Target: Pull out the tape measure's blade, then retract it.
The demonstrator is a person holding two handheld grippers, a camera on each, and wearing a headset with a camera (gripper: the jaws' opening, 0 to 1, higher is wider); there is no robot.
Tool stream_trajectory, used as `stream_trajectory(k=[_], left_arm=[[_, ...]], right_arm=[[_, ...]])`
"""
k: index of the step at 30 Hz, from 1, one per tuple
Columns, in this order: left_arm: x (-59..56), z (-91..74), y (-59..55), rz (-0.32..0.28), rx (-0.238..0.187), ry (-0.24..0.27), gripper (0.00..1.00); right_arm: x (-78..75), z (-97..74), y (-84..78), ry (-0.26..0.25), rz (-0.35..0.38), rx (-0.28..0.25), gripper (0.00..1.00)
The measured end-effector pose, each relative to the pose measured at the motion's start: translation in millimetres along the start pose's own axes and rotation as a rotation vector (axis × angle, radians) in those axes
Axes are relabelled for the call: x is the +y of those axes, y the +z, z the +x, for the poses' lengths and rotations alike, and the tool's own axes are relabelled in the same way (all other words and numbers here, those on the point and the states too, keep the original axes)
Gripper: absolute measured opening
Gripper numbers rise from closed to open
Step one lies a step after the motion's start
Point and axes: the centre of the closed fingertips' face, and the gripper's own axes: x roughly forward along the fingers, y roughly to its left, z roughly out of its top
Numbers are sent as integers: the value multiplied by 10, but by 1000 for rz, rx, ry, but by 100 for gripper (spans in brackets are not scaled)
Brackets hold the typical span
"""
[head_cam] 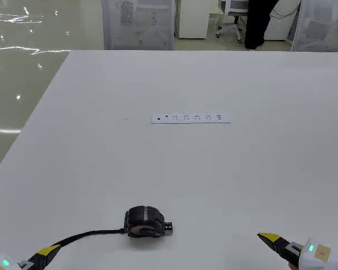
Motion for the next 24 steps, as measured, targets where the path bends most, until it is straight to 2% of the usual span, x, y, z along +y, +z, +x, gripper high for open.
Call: stream_trajectory(k=[14, 24], left_arm=[[-6, 11, -6, 1, 5, -5, 77], [-20, 54, 32, 6, 2, -14, 78]], right_arm=[[1, 5, -3, 3, -2, 5, 75], [1, 52, 21, 12, -14, 9, 75]])
